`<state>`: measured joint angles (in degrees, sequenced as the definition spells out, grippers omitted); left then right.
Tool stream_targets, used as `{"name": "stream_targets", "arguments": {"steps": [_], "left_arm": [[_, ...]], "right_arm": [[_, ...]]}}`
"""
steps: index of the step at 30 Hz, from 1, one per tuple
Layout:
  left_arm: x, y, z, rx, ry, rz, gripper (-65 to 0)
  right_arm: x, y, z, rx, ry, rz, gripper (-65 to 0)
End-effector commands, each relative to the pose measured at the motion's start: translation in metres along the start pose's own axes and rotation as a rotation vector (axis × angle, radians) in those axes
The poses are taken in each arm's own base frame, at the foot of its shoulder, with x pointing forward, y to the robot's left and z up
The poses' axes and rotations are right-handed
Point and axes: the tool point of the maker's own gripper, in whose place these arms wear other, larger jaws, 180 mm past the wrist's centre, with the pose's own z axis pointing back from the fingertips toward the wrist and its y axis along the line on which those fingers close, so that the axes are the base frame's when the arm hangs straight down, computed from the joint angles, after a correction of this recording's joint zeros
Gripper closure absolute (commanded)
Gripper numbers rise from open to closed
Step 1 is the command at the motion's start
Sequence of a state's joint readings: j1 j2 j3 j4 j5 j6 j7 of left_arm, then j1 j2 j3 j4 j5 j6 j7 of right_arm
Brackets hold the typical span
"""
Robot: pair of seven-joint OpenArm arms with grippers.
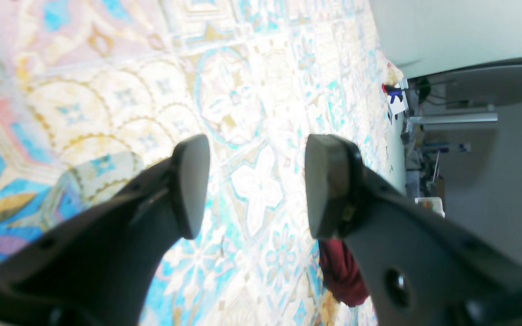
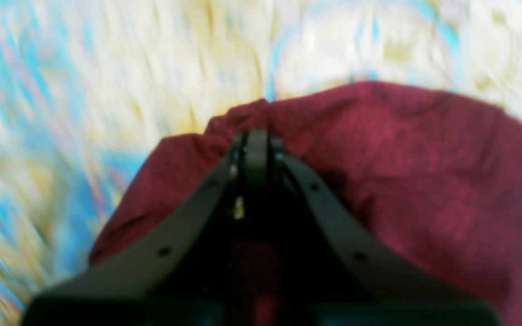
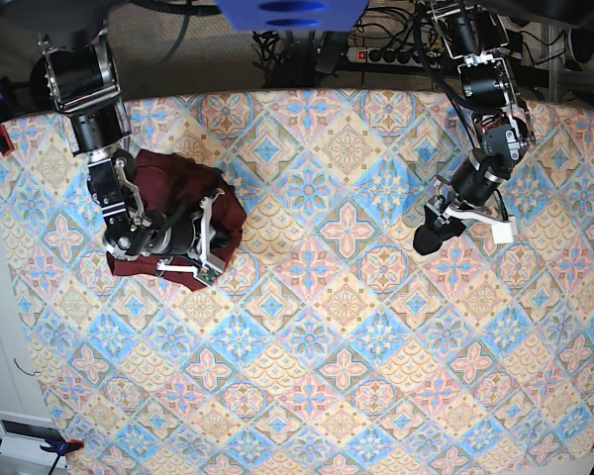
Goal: Layout the t-shirt on the table in an organized manner, then fold the t-shirt properly
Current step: 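Lower the bundle onto the table and open the right gripper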
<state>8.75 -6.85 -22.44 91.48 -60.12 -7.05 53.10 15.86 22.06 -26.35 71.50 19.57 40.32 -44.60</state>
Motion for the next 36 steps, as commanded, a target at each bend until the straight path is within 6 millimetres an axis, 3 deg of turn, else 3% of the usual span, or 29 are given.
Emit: {"name": "stream_targets", "arguments": {"steps": [1,5,10,15,21,25,32,36], "left_arm": [[0.006,-0.013,-0.002,-0.039,-0.016,-0.018,-33.0],[0.003,-0.018,-0.006,-0.052,0.0,-0.03,-32.2],[0.002,-0.019,-0.006,-0.053,0.002,-0.028,-25.1],[0.002,-0.019,-0.007,-0.055,0.002,-0.029,-20.7],[-0.003,-0.023,-0.01,-0.061,0.022,-0.04,-16.8],[-0.006,-0.025,-0.011,-0.067,0.032,-0.044,-15.8],[-0.013,-0.026,-0.015,-0.057,0.057,-0.075,-15.7],[-0.015,-0.025,-0.016,-0.046,0.059,-0.086,-15.7]], "right_arm": [[0.012,-0.013,0.015,-0.047,-0.01,0.05,-0.7],[0.023,0.02,0.027,-0.032,-0.035,0.144,-0.7],[0.029,0.056,0.036,-0.003,-0.069,0.205,-0.7],[0.02,0.076,0.036,0.027,-0.065,0.203,-0.7],[-0.022,0.062,0.021,0.037,0.02,0.09,0.0],[-0.047,0.044,0.028,-0.008,0.042,-0.006,0.0],[-0.091,0.033,0.047,-0.052,0.111,-0.074,0.0],[-0.104,0.025,0.057,-0.071,0.141,-0.068,0.0]]}}
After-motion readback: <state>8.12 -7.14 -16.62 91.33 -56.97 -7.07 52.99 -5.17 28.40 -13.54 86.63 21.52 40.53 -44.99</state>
